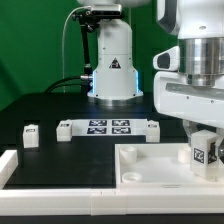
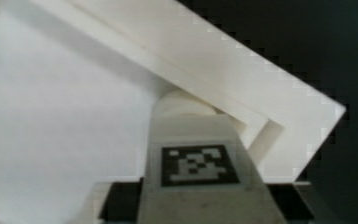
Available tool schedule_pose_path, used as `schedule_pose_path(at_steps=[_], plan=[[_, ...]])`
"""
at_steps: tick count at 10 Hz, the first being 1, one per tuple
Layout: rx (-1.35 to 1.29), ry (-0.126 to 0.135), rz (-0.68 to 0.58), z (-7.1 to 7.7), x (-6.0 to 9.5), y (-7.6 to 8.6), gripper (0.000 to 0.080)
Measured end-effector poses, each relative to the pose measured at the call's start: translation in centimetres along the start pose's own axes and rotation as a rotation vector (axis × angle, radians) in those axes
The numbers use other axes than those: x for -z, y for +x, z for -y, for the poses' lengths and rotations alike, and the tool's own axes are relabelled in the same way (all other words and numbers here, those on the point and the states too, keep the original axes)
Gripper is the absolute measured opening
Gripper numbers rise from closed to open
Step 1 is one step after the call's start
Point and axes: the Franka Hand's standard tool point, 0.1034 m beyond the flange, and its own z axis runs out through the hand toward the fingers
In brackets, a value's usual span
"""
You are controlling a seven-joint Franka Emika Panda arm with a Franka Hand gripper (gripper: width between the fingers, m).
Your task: Assemble one leg
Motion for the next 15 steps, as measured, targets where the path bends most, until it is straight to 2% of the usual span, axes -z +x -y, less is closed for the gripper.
schedule_pose_path(at_steps=[1, 4, 5, 6, 7, 9, 11, 13, 15], plan=[[-0.167, 0.003, 0.002, 0.02, -0.03, -0.01, 0.0291], [-0.119, 0.003, 0.001, 0.02, -0.03, -0.04, 0.0292], [-0.102, 0.003, 0.002, 0.04, -0.02, -0.09, 0.0538], [-0.041, 0.003, 0.0, 0.04, -0.02, -0.09, 0.0538], [0.099, 0.004, -0.002, 0.03, -0.04, -0.07, 0.063], [0.273, 0.014, -0.013, -0.28, -0.5, -0.47, 0.0643], [0.501, 0.011, -0.016, -0.25, -0.48, -0.81, 0.0649], [0.736, 0.003, -0.019, -0.09, -0.3, -0.7, 0.0649], [1.029, -0.016, -0.029, 0.52, 0.3, -0.26, 0.0649]])
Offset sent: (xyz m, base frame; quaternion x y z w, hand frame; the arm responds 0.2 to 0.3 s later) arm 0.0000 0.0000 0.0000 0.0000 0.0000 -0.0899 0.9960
